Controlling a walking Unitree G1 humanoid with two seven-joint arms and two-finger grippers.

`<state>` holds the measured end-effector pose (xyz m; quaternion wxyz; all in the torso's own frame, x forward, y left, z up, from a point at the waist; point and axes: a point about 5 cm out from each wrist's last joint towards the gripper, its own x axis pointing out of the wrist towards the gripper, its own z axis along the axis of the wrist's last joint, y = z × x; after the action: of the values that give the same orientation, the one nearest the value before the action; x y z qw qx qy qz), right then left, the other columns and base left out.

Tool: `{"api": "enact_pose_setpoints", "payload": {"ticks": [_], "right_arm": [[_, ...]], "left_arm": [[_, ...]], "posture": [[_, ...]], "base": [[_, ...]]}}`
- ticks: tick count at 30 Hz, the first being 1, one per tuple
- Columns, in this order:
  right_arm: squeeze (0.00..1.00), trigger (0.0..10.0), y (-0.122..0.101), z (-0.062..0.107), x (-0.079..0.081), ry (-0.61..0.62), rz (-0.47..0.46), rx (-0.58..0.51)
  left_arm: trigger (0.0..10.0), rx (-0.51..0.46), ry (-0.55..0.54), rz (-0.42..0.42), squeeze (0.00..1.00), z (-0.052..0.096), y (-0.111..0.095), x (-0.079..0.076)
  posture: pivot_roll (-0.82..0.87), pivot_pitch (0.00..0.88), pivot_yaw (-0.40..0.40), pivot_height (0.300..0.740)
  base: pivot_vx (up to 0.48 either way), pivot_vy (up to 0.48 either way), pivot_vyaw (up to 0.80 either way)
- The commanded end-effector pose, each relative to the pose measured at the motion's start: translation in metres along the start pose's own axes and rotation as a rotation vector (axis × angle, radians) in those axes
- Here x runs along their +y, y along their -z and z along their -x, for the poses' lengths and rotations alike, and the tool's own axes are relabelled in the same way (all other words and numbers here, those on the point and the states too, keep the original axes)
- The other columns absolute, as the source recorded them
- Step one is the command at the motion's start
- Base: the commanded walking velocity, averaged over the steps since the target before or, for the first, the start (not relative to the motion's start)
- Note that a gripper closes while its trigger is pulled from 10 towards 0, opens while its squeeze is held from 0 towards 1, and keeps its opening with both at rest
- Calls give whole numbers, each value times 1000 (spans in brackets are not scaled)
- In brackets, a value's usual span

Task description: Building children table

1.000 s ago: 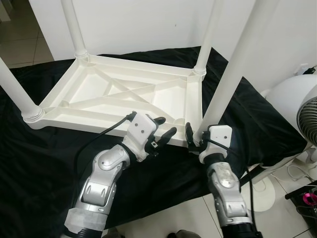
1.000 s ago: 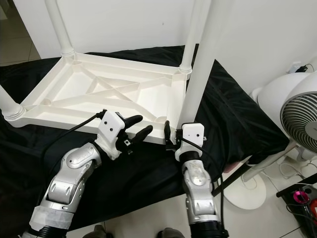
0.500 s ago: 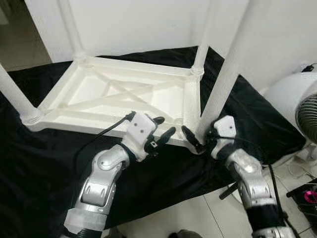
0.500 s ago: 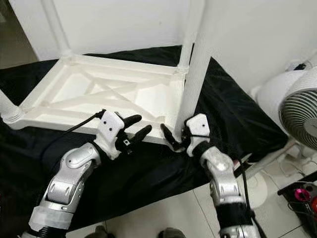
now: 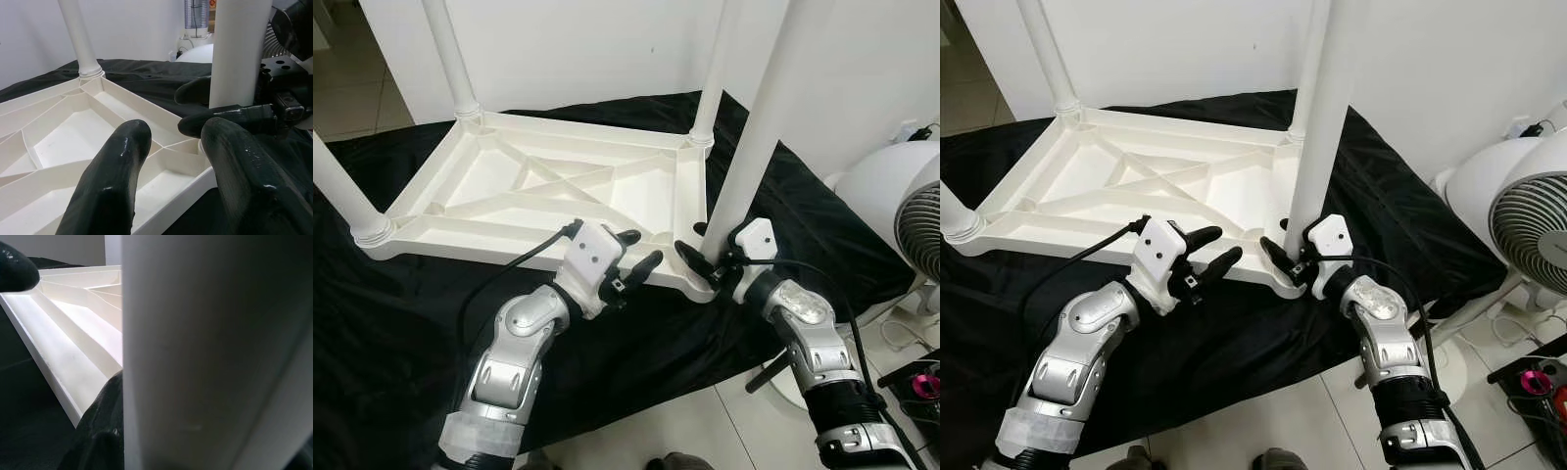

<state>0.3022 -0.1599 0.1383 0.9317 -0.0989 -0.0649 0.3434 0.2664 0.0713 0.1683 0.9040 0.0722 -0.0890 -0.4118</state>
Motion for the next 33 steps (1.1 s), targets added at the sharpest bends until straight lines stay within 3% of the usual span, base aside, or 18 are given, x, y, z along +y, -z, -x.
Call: {"api": "enact_pose_setpoints", "payload": {"ticks": [1, 5, 6, 8, 11, 13, 19, 21, 23, 24, 26, 31, 32, 33], "right_arm": [[0, 10000, 5, 1, 7, -23, -20, 20], [0, 10000, 5, 2, 10, 8, -37, 11], [0, 10000, 4, 2, 15, 103, -39, 14], [0, 10000, 4, 2, 15, 103, -39, 14], [0, 10000, 4, 3, 19, 182, -37, 23], [0, 10000, 4, 4, 26, 309, -57, 30], [0, 10000, 0, 3, 42, 423, -93, 21], [0, 10000, -1, -1, 46, 608, -129, 48], [0, 10000, -1, -1, 46, 608, -129, 48], [0, 10000, -2, -3, 46, 683, -151, 59], [0, 10000, -4, -5, 47, 731, -170, 60], [0, 10000, -9, -11, 53, 718, -177, 44], [773, 10000, -13, -11, 54, 686, -174, 25], [773, 10000, -13, -11, 54, 686, -174, 25]], "left_arm": [[10000, 21, -92, 5, 0, 2, 4, 2], [10000, 22, -91, 6, 0, 2, 4, 2], [10000, 23, -90, 6, 0, 2, 4, 1], [10000, 23, -90, 6, 0, 2, 4, 1], [10000, 24, -90, 6, 0, 2, 4, 1], [10000, 25, -90, 9, 0, 2, 4, 1], [10000, 27, -89, 12, 0, 2, 4, 0], [10000, 25, -89, 15, 0, 2, 4, 0], [10000, 25, -89, 15, 0, 2, 4, 0], [10000, 24, -90, 15, 0, 2, 4, 0], [10000, 25, -91, 14, 0, 2, 4, 0], [10000, 23, -93, 16, 0, 2, 3, -1], [10000, 24, -94, 15, 0, 3, 3, -1], [10000, 24, -94, 15, 0, 3, 3, -1]], "posture": [[-87, 35, -4, 740], [-91, 36, -5, 740], [-94, 36, -4, 740], [-94, 36, -4, 740], [-94, 37, -4, 740], [-99, 40, -3, 740], [-101, 41, -2, 740], [-97, 43, -4, 740], [-97, 43, -4, 740], [-97, 43, -4, 740], [-91, 44, -2, 740], [-82, 44, -2, 740], [-78, 42, -9, 740], [-78, 42, -9, 740]], "base": [[0, 0, 0], [0, 0, 0], [0, 0, 0], [0, 0, 0], [0, 0, 0], [0, 0, 0], [0, 0, 0], [0, 0, 0], [0, 0, 0], [0, 0, 0], [0, 0, 0], [0, 0, 0], [0, 0, 0], [0, 0, 0]]}}
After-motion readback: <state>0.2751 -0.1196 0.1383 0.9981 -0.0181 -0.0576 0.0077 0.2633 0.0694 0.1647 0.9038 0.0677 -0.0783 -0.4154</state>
